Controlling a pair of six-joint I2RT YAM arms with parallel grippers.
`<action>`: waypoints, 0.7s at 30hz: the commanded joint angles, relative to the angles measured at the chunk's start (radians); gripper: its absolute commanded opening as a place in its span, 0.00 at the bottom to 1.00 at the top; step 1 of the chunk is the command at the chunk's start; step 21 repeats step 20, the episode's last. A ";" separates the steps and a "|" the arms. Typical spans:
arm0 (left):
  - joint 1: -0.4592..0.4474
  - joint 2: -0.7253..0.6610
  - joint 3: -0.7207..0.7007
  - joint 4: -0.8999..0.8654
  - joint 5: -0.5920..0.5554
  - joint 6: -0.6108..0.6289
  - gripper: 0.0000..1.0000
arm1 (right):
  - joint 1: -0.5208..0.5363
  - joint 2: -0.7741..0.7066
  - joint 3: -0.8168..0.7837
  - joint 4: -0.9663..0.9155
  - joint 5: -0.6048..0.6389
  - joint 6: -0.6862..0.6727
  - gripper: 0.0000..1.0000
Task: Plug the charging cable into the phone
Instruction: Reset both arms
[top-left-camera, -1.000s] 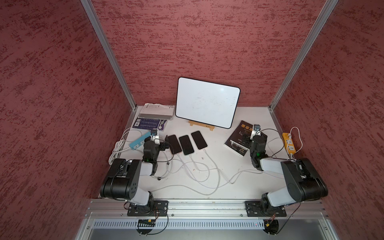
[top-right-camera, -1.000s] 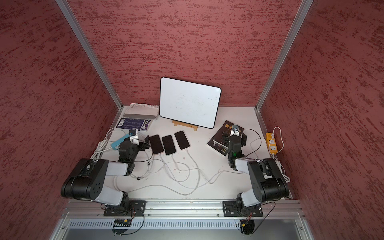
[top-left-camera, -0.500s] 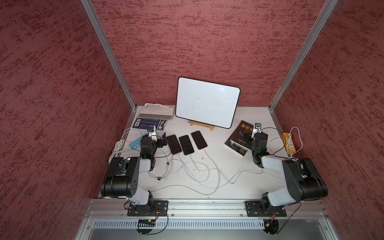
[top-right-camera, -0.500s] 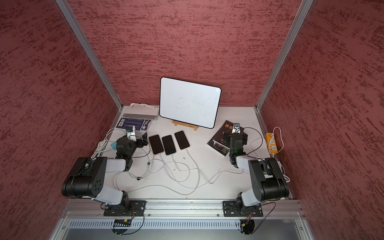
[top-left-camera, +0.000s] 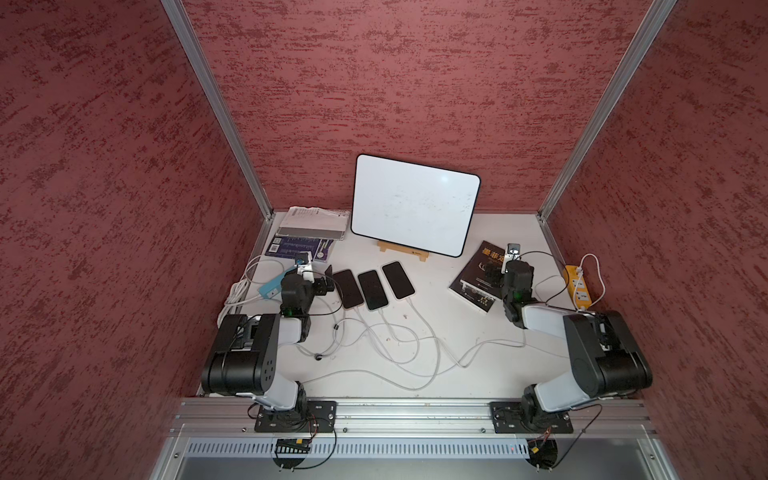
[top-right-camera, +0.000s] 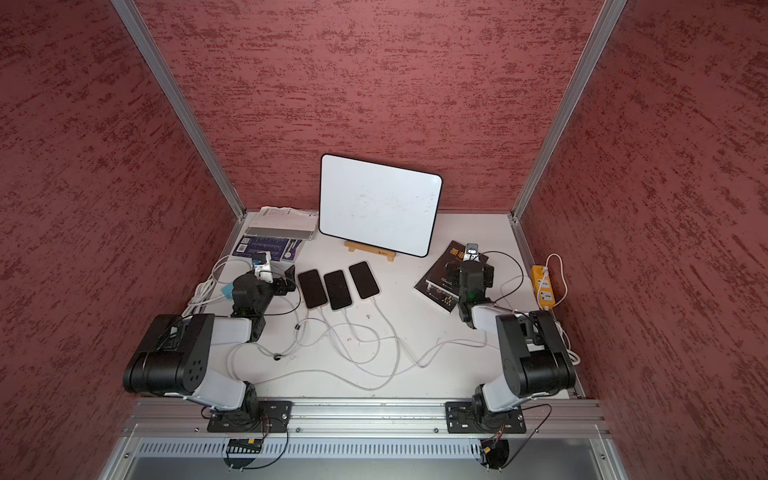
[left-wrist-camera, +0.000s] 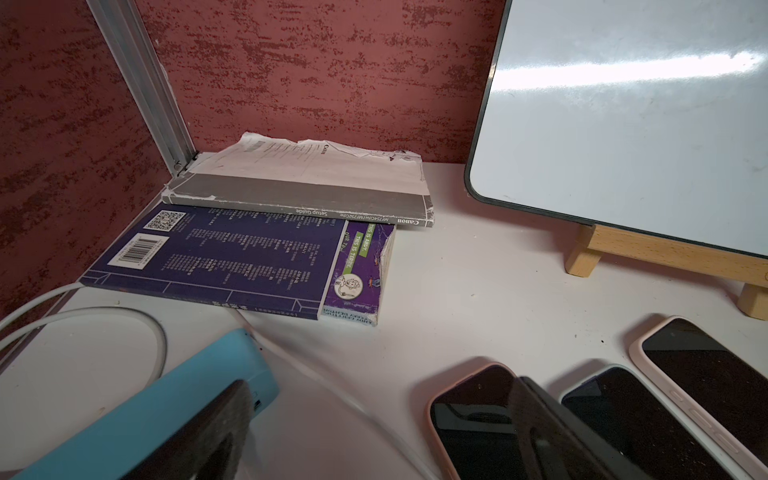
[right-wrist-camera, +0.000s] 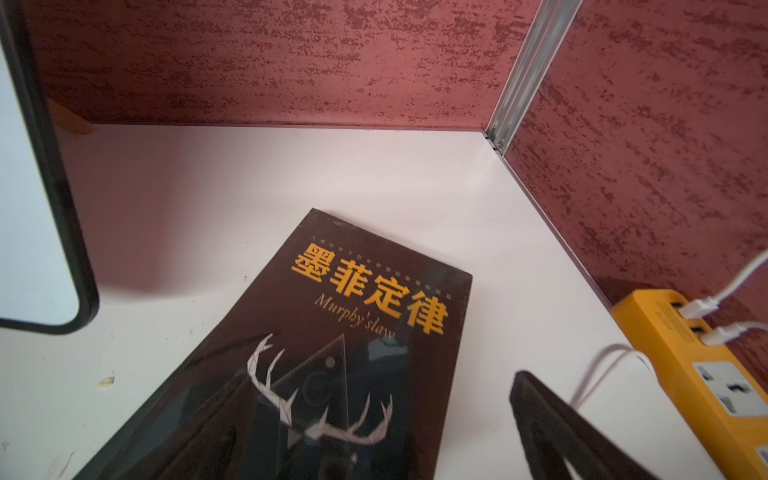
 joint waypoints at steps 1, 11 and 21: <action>0.011 -0.002 0.014 -0.007 0.013 -0.013 1.00 | -0.006 0.275 0.428 -0.553 -0.030 0.037 0.99; 0.010 -0.002 0.015 -0.010 0.017 -0.014 1.00 | -0.120 0.959 1.408 -1.531 -0.389 0.018 0.96; 0.009 -0.003 0.014 -0.005 0.014 -0.013 1.00 | -0.076 0.976 1.431 -1.547 -0.343 -0.024 0.89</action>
